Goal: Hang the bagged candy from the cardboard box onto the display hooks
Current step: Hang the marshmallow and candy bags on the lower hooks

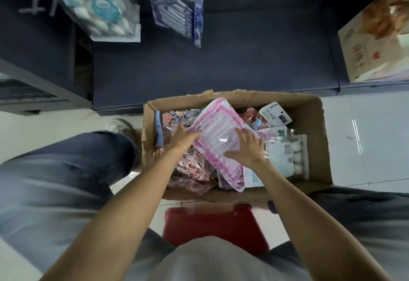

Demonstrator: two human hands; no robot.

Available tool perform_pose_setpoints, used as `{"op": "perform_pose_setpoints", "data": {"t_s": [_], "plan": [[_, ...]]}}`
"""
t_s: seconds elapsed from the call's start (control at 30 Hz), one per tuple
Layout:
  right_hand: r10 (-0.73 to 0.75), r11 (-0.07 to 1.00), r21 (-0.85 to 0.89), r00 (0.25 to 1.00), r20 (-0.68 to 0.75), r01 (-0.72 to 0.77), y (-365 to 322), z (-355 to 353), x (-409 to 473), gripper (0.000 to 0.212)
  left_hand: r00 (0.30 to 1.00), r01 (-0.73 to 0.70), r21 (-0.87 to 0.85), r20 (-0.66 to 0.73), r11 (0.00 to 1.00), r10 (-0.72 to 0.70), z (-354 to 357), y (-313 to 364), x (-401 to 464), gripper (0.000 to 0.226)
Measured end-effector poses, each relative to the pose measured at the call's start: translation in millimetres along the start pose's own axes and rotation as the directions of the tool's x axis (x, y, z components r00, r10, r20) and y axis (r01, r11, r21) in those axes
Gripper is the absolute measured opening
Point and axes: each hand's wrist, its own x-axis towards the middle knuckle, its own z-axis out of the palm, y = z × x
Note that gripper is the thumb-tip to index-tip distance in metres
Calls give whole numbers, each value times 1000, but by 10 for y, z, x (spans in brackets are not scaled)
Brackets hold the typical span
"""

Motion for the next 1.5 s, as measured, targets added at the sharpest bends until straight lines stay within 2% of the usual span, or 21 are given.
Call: {"op": "perform_pose_setpoints", "data": {"t_s": [0.07, 0.13, 0.23, 0.3, 0.37, 0.47, 0.57, 0.63, 0.73, 0.8, 0.83, 0.97, 1.03, 1.1, 1.13, 1.2, 1.3, 1.33, 1.4, 1.47, 1.5], "plan": [[-29, 999, 16, 1000, 2, 29, -23, -37, -40, 94, 997, -10, -186, -81, 982, -6, 14, -16, 44, 72], [-51, 999, -6, 999, 15, 51, -55, -32, -98, 100, 992, -46, -225, -123, 973, 18, -54, -82, 39, 58], [-101, 995, 18, 994, 32, 100, -159, 58, -248, 120, 990, -135, -259, -76, 956, 119, -160, -123, -23, 35], [-114, 993, 8, 993, 18, 114, -264, 131, -371, 130, 983, -182, -366, -84, 913, 162, -191, -80, -120, 29], [-97, 995, -3, 994, -55, 97, -348, 216, -503, 127, 974, -226, -465, -108, 856, 198, -206, -15, -253, 29], [-11, 987, 146, 947, -321, 60, -340, 257, -638, 96, 962, -271, -551, -159, 789, 220, -218, 73, -440, 30], [-31, 988, 100, 791, -611, 116, -217, 113, -747, 40, 952, -287, -618, -266, 732, 149, -338, 94, -508, 36], [-113, 985, 7, 676, -729, 173, -149, -54, -818, 17, 907, -372, -445, -362, 815, 216, -424, 77, -524, 36], [-223, 959, -88, 521, -824, 271, -88, -416, -863, 5, 765, -475, 79, -455, 876, 456, -523, 73, -594, 40], [-311, 936, -188, 448, -838, 299, -83, -700, -864, 2, 627, -481, 380, -481, 790, 613, -574, 131, -686, 39], [-361, 920, -244, 418, -834, 308, -98, -834, -866, 4, 587, -512, 448, -441, 733, 679, -581, 187, -754, 39], [-493, 848, -366, 313, -812, 384, -284, -1283, -989, 11, 529, -665, 619, -6, 418, 849, -400, 409, -1017, 64], [-567, 792, -431, 259, -782, 431, -405, -1441, -1102, 11, 427, -639, 721, 40, 269, 904, -285, 518, -1108, 66], [-609, 743, -448, 226, -760, 496, -478, -1565, -1188, 6, 309, -677, 704, 10, 213, 951, -239, 635, -1157, 56], [-589, 746, -407, 235, -773, 528, -491, -1621, -1212, 11, 287, -723, 655, -8, 222, 958, -241, 687, -1182, 50], [-471, 782, -190, 364, -804, 594, -450, -1719, -1270, 27, 328, -797, 530, -20, 288, 944, -270, 767, -1261, 34], [-239, 827, 222, 680, -694, 517, -243, -1841, -1311, 64, 551, -790, 237, -130, 566, 824, -373, 778, -1306, 26], [-178, 834, 306, 748, -639, 460, -147, -1863, -1290, 69, 610, -774, 84, -168, 628, 774, -432, 755, -1287, 27], [-134, 794, 421, 801, -584, 439, 15, -1894, -1228, 53, 669, -738, -113, -257, 666, 698, -542, 697, -1219, 33], [-126, 670, 556, 814, -568, 492, 76, -1904, -1183, 33, 683, -727, -199, -298, 657, 666, -590, 686, -1214, 36], [-134, 594, 623, 826, -547, 509, 48, -1918, -1176, 32, 685, -728, -240, -302, 642, 663, -587, 703, -1227, 36]]}}
